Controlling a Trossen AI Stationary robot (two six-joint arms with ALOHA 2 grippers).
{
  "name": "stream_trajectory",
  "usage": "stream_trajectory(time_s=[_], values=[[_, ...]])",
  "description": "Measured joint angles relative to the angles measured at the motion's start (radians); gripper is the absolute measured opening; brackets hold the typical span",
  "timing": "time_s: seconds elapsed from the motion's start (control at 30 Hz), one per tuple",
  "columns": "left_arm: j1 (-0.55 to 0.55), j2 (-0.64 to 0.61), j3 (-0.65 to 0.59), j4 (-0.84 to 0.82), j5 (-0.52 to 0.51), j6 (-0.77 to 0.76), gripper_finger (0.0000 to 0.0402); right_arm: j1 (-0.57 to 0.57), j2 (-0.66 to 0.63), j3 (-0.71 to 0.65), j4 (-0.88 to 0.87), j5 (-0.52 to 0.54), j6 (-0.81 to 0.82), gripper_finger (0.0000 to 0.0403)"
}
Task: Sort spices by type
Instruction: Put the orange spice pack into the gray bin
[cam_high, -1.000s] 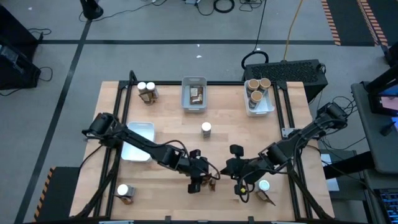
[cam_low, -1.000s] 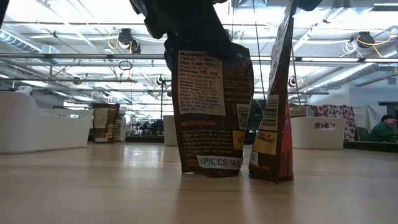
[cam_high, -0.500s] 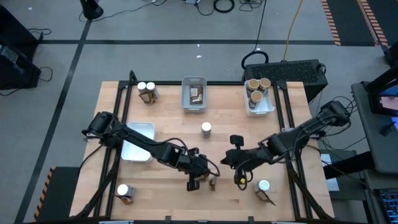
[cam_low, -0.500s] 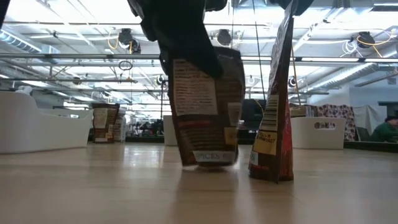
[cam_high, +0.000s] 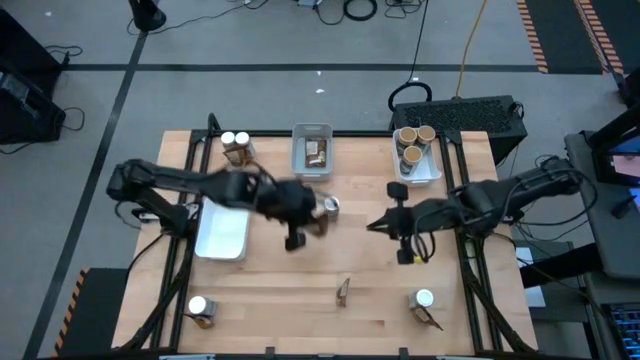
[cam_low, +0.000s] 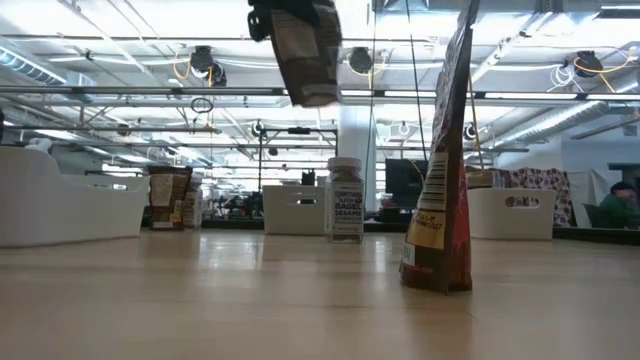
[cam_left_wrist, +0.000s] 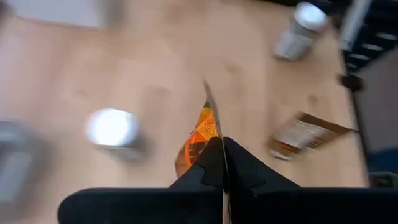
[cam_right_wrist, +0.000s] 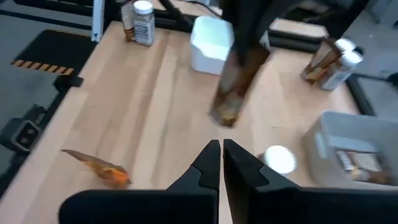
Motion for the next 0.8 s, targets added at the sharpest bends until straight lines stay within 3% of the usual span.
stream_trajectory(time_s=[0.1, 0.27, 0.47, 0.6, 0.8], values=[[0.094, -0.037, 0.049, -0.066, -0.040, 0.089, 0.0001, -0.041, -0.028, 0.000, -0.001, -0.036, -0.063, 0.0000], [0.292, -0.045, 0.121, -0.099, -0.016, 0.267, 0.0001, -0.134, -0.043, 0.000, 0.002, -0.134, -0.123, 0.0000], [0.575, -0.010, 0.137, -0.078, 0.156, 0.530, 0.0001, -0.259, -0.030, 0.000, 0.031, -0.134, -0.101, 0.0000], [0.749, 0.054, 0.137, -0.054, 0.341, 0.681, 0.0000, -0.345, -0.014, 0.000, 0.100, -0.131, -0.010, 0.0000], [0.897, 0.196, 0.136, 0.026, 0.507, 0.811, 0.0000, -0.431, 0.015, 0.000, 0.127, -0.125, 0.120, 0.0000]])
